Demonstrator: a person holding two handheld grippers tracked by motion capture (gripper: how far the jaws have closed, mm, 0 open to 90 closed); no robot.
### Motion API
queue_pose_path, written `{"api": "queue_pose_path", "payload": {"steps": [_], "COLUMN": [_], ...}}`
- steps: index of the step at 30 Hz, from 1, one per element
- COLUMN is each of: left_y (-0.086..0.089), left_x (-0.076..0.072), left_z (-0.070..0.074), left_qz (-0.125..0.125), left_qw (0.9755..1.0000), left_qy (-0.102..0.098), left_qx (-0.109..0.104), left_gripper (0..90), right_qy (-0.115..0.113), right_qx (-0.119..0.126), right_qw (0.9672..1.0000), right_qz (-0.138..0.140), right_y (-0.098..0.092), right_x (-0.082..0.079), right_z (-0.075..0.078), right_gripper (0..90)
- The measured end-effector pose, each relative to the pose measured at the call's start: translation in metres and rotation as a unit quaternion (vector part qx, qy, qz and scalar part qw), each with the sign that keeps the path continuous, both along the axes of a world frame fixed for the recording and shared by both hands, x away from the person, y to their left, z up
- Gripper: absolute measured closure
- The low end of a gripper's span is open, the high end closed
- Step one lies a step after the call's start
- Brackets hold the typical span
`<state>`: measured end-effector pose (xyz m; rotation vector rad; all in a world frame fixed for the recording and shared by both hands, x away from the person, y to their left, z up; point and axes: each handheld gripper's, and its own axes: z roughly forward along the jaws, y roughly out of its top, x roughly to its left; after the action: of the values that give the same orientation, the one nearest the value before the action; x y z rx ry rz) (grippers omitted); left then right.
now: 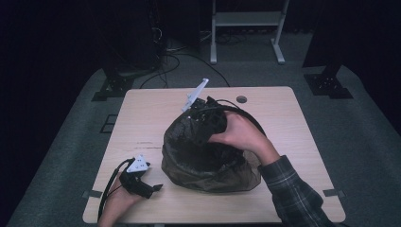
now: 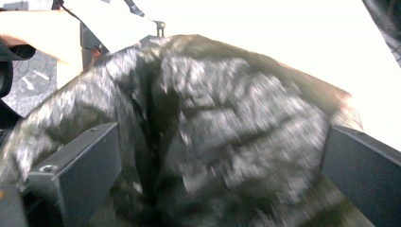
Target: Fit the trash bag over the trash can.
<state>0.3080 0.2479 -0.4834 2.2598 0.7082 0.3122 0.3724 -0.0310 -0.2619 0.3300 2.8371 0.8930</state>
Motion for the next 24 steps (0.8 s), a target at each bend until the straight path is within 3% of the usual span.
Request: {"api": "queue_pose_path", "payload": {"steps": [8,19,22,24], "left_y": [0.0,0.0,0.0,0.0], "left_x": [0.0,0.0,0.0,0.0], "left_z": [0.0,0.0,0.0,0.0], "left_qz": [0.0,0.0,0.0,0.0], "left_qw": [1.0,1.0,1.0,1.0], "left_qy": [0.0,0.0,0.0,0.0], "left_qx": [0.0,0.0,0.0,0.0], "left_gripper": [0.0,0.0,0.0,0.0], "right_qy": [0.022,0.046,0.046,0.053], "right_qx": [-0.041,-0.075,-0.097,-0.099], "right_qw": [0.9988,0.9958,0.994,0.9936], "right_qz": [0.014,0.023,0.02,0.017], "right_y": [0.038,0.054,0.055,0.055], "right_x": [0.003,0.01,0.011,0.011], "right_z": [-0.03,-0.068,-0.074,-0.075], "right_gripper": [0.0,0.0,0.0,0.0]}}
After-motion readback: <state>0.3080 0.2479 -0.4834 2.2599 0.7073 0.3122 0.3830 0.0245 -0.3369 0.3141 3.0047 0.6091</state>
